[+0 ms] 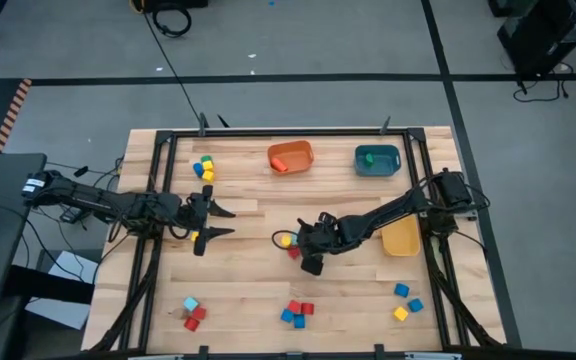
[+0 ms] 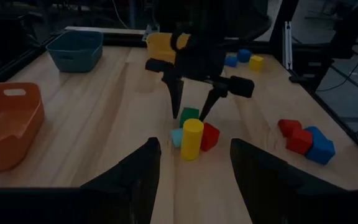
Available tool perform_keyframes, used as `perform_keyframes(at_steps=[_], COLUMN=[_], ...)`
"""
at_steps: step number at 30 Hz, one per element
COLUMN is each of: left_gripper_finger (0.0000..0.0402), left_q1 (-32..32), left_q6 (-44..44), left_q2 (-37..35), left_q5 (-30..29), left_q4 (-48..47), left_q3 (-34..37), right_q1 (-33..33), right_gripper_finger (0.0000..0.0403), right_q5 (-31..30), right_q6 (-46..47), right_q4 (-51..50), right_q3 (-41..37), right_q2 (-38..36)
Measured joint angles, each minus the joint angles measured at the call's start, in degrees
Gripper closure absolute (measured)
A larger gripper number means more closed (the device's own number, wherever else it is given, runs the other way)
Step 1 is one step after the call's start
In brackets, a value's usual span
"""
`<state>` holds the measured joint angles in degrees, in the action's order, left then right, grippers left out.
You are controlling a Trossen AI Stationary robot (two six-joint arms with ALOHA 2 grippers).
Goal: Sort blocks by size
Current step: Put the green cube block into the yellow bin
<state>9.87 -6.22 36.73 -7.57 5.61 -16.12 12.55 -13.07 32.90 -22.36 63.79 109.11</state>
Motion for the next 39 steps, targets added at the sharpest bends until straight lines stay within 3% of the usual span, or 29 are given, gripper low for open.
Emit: perform_keyframes(at_steps=[5,11,17,23,30,39], left_gripper_finger=[0.0199,0.0199,0.0199,0.0199,0.0199,0.0199], left_q1=[0.00,-0.02,0.00,0.00,0.00,0.00], left_q6=[0.05,0.00,0.00,-0.02,-0.04,-0.12], left_q2=[0.00,0.00,0.01,0.00,0.00,0.00], left_q5=[0.00,-0.01,-0.05,-0.09,-0.13,-0.15], left_q4=[0.47,0.78,0.91,1.27,1.43,1.41], left_q3=[0.00,0.00,0.00,0.00,0.00,0.00], right_q1=[-0.99,-2.24,-2.34,1.33,6.97,13.27], right_gripper_finger=[0.0252,0.0257,0.0257,0.0257,0.0257,0.0257], right_q5=[2.22,2.20,-5.78,-9.78,-8.20,1.79], right_q6=[-0.68,-1.12,2.85,14.67,32.16,45.56], right_q4=[-0.54,-6.00,-22.62,-42.19,-59.69,-51.56], right_q3=[0.04,-0.04,-0.03,-0.02,-0.58,-17.30], right_q2=[0.07,-4.79,-16.66,-28.60,-36.24,-42.22])
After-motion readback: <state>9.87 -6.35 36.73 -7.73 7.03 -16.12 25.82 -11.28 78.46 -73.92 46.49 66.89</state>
